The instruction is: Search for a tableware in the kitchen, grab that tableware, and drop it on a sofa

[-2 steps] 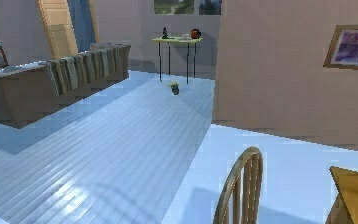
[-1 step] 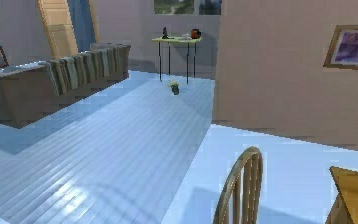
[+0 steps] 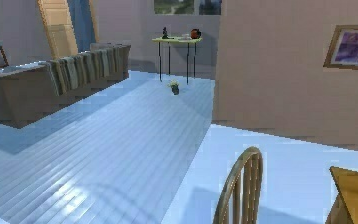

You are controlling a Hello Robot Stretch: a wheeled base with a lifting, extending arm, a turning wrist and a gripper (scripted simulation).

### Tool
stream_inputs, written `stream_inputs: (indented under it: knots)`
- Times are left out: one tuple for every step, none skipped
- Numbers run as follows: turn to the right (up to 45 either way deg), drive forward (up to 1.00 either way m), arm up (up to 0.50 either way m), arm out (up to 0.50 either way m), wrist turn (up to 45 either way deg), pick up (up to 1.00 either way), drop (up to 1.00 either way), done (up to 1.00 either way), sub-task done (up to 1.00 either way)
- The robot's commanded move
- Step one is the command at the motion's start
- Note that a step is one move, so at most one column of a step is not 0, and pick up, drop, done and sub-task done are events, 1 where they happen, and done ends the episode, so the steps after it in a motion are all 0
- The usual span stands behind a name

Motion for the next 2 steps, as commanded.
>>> stream_inputs:
  knots:
    - [0.0, 0.0, 0.0, 0.0, -21.0, 0.0, 0.0, 0.0, 0.0]
    - [0.0, 0.0, 0.0, -0.28, 0.0, 0.0, 0.0, 0.0, 0.0]
